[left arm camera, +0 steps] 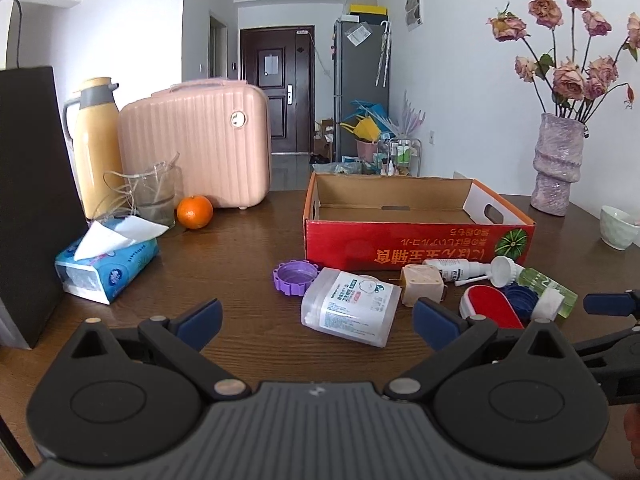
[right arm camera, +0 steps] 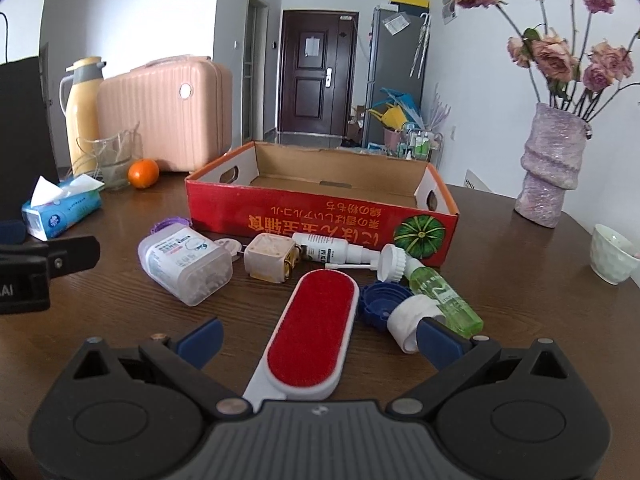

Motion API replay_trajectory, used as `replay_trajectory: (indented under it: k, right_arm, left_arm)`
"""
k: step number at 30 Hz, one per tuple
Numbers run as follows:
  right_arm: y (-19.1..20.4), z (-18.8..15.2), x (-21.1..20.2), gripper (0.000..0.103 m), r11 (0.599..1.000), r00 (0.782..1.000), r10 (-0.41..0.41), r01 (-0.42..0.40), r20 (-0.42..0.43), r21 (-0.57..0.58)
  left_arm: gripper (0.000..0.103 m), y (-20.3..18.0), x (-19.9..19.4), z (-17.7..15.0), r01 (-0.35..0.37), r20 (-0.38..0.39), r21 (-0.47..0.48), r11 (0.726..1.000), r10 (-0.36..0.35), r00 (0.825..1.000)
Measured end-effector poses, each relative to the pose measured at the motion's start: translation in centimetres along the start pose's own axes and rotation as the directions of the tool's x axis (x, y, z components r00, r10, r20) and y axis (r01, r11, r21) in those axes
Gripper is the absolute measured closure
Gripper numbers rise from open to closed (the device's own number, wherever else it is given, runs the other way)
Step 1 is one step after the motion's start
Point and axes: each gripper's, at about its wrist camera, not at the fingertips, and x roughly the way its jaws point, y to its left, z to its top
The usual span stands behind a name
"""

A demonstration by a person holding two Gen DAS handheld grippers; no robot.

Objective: Organize rigid objects
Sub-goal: 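Move both tools toward the cluttered objects in front of the box, then grasp the red lint brush with the right tool while the left tool approaches the wipe canister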

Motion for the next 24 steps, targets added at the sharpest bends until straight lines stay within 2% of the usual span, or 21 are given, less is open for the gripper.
replay_trajectory:
  k: [4,6,8,13,16,18,20,21,24]
  right_arm:
    - [0.1,-0.3,2.1,0.001,1.000,0.999,0.009,-0.008,-0.043,0.021]
    - [0.1,-0.6,3.1,0.007,1.000,0.998,0.005,-0.003,-0.065,0.022]
    - [0.1,-0.9,3.8,0.008,1.000,0.997,-0.012,0.014,-0.080,0.024]
    - [0.2,-1.1,4.8,0.011,0.999,0.996,-0.032,0.035,-0.087,0.035]
    - [0.5,-1.2,5.5,0.020,0.999,0.993,-0.032,0.036,-0.109,0.032]
    - [0.7,-1.2,6.0,0.030,0.998,0.991,-0.048,0.053,-0.126,0.037]
    - [0.6,-1.2,6.1,0.035,0.997,0.992,-0.031,0.039,-0.120,0.064]
    - [0.6,-1.2,6.0,0.043,0.997,0.993,-0.007,0.015,-0.117,0.069]
    - [0.4,-1.3,5.8,0.048,0.996,0.994,0.025,-0.017,-0.106,0.083]
  left_arm:
    - [0.000,0.7,1.9,-0.5,0.033,-0.038,-0.030,0.999,-0.034,0.999]
    - [0.000,1.2,2.6,-0.8,0.041,-0.059,-0.049,0.998,-0.044,0.997]
    - [0.000,1.4,3.1,-0.9,0.044,-0.071,-0.061,0.997,-0.049,0.996]
    - [0.000,1.2,3.0,-1.2,0.043,-0.058,-0.044,0.998,-0.046,0.997]
    - [0.000,1.1,2.9,-1.2,0.046,-0.053,-0.043,0.998,-0.048,0.997]
    - [0.000,1.2,2.9,-1.2,0.041,-0.055,-0.049,0.998,-0.044,0.998]
    - [0.000,1.4,3.0,-1.2,0.036,-0.059,-0.056,0.998,-0.039,0.997]
    - [0.000,1.4,3.0,-1.3,0.033,-0.059,-0.058,0.998,-0.037,0.998]
    - [0.000,1.5,3.0,-1.3,0.029,-0.055,-0.060,0.998,-0.032,0.998]
